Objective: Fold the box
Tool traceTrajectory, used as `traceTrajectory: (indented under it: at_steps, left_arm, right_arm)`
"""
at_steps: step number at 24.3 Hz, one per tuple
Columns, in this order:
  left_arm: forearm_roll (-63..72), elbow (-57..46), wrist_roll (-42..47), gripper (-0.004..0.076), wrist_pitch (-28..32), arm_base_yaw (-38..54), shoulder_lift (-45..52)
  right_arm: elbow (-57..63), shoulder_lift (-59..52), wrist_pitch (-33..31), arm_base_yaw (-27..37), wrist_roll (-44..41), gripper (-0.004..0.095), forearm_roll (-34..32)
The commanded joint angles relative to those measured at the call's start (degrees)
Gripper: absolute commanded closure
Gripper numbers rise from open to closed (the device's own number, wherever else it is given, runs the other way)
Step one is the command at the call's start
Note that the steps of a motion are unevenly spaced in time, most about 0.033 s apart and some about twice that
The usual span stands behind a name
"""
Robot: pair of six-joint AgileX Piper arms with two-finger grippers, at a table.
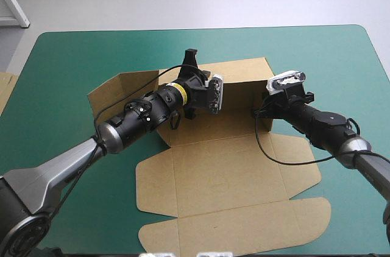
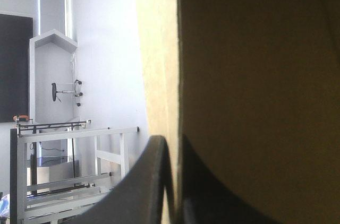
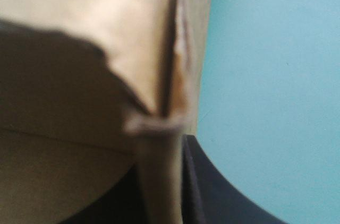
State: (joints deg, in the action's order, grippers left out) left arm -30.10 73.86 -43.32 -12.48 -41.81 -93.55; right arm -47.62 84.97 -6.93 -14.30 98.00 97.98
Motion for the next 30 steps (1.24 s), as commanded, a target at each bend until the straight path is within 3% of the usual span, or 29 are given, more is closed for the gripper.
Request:
traceTrajectory:
  at_steps: [1, 4, 8, 11, 30]
  left_arm:
    - [2.34, 0.72, 1.23, 0.0641, -0.06, -0.49, 1.15]
    - [2.34, 0.72, 1.23, 0.0478, 0.43, -0.49, 1.15]
    - [2.34, 0.72, 1.23, 0.0384, 3.21, -0.49, 1.35]
    - [2.39, 0.72, 1.23, 0.0375, 3.68, -0.7, 2.05]
    - [8.7, 0.72, 0.96, 0.0365, -7.85, -13.35, 9.6]
  right_arm:
    - [-1.21, -1.59, -5.49, -2.57, -0.72, 0.0908, 2.95]
    - [-1.21, -1.59, -4.51, -2.57, -0.67, 0.0908, 4.98]
    - [-1.21, -1.12, -4.39, -2.57, -0.67, 0.0908, 4.98]
    - [-1.21, -1.03, -3.65, -2.57, -0.93, 0.0908, 4.98]
    - [-1.21, -1.03, -0.54, -2.57, -2.95, 0.0909, 4.98]
